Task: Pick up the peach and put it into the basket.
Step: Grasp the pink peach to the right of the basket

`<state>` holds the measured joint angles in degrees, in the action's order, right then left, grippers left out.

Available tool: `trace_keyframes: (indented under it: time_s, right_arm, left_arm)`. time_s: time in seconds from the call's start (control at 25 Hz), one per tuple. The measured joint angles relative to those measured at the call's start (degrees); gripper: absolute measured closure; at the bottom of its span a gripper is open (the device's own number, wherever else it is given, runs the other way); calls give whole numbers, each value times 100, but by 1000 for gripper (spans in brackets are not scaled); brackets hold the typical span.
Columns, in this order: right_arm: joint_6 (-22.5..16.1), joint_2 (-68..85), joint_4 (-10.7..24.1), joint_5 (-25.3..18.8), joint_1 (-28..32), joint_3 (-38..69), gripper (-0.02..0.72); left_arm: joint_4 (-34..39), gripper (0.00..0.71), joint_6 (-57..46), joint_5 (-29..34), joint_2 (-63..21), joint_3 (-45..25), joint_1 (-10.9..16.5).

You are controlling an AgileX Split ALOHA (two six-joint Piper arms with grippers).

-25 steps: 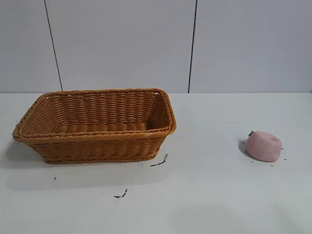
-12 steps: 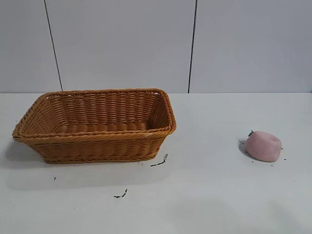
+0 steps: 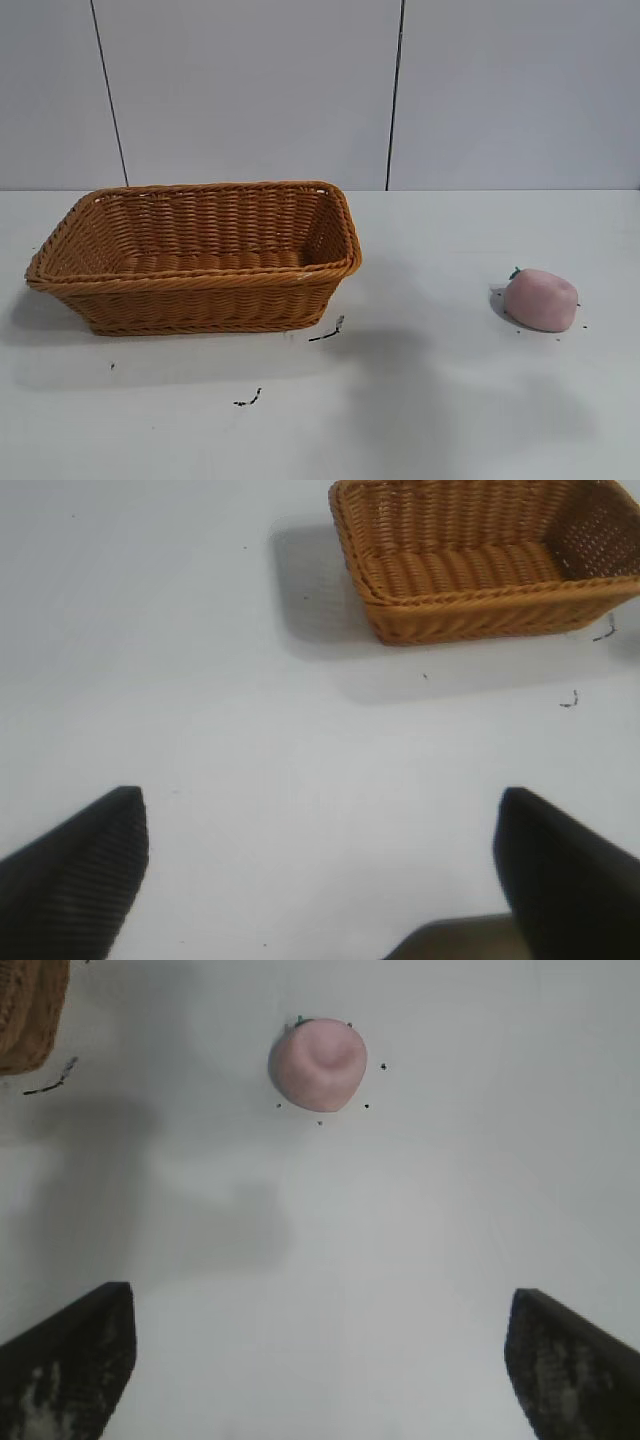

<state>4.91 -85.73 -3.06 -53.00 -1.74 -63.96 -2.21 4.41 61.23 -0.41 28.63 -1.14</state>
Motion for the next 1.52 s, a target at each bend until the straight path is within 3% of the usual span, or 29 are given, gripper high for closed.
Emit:
trace_keyframes:
  time_s: [0.4,0.64,0.96,1.0,1.04,1.16,1.2,1.32,1.52]
  right_arm:
    - [5,-2613,-68,99,0,-1507,14]
    - [5,-3420,-74,502,0,-1623,14]
    - [5,-3697,-102,588,0,-1628,15]
    - [5,-3697,-108,588,0,-1638,44]
    - [5,-3697,-114,582,0,-1644,127]
    - [5,-3697,-148,472,0,-1644,492]
    - [5,-3690,-163,447,0,-1644,570]
    - [5,-3585,-179,369,0,-1660,650]
    - [5,-3124,-173,60,0,-1982,675]
  left_arm:
    - [0,18,0,0,0,0,0]
    - [0,18,0,0,0,0,0]
    - [0,18,0,0,0,0,0]
    - [0,18,0,0,0,0,0]
    - [0,18,0,0,0,0,0]
    - [0,18,0,0,0,0,0]
    - [0,18,0,0,0,0,0]
    - [0,18,0,0,0,0,0]
    - [0,18,0,0,0,0,0]
